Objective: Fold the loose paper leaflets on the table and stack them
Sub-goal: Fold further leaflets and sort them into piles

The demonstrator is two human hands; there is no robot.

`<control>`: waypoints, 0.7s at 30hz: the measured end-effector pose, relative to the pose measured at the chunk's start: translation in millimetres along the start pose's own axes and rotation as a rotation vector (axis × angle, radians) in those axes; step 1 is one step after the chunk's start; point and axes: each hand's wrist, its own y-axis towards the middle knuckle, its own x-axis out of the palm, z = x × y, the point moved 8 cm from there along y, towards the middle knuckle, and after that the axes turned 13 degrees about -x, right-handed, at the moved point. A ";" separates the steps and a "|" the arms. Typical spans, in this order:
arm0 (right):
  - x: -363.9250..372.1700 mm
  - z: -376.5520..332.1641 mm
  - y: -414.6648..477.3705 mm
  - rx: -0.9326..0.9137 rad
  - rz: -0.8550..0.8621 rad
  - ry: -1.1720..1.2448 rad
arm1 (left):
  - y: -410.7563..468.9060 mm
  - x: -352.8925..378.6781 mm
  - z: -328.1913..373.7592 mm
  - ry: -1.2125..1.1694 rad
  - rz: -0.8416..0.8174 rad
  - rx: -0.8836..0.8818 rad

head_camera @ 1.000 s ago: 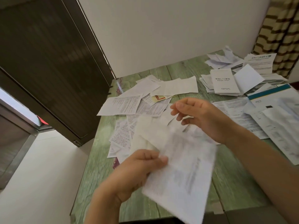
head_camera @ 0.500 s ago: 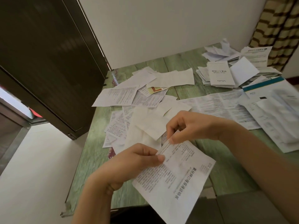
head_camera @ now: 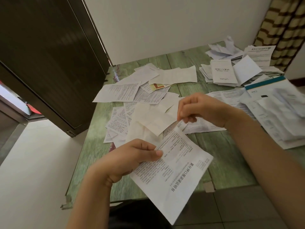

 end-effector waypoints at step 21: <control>20.3 12.1 4.5 0.038 -0.025 0.033 | -24.5 -47.9 28.7 -0.081 0.787 0.468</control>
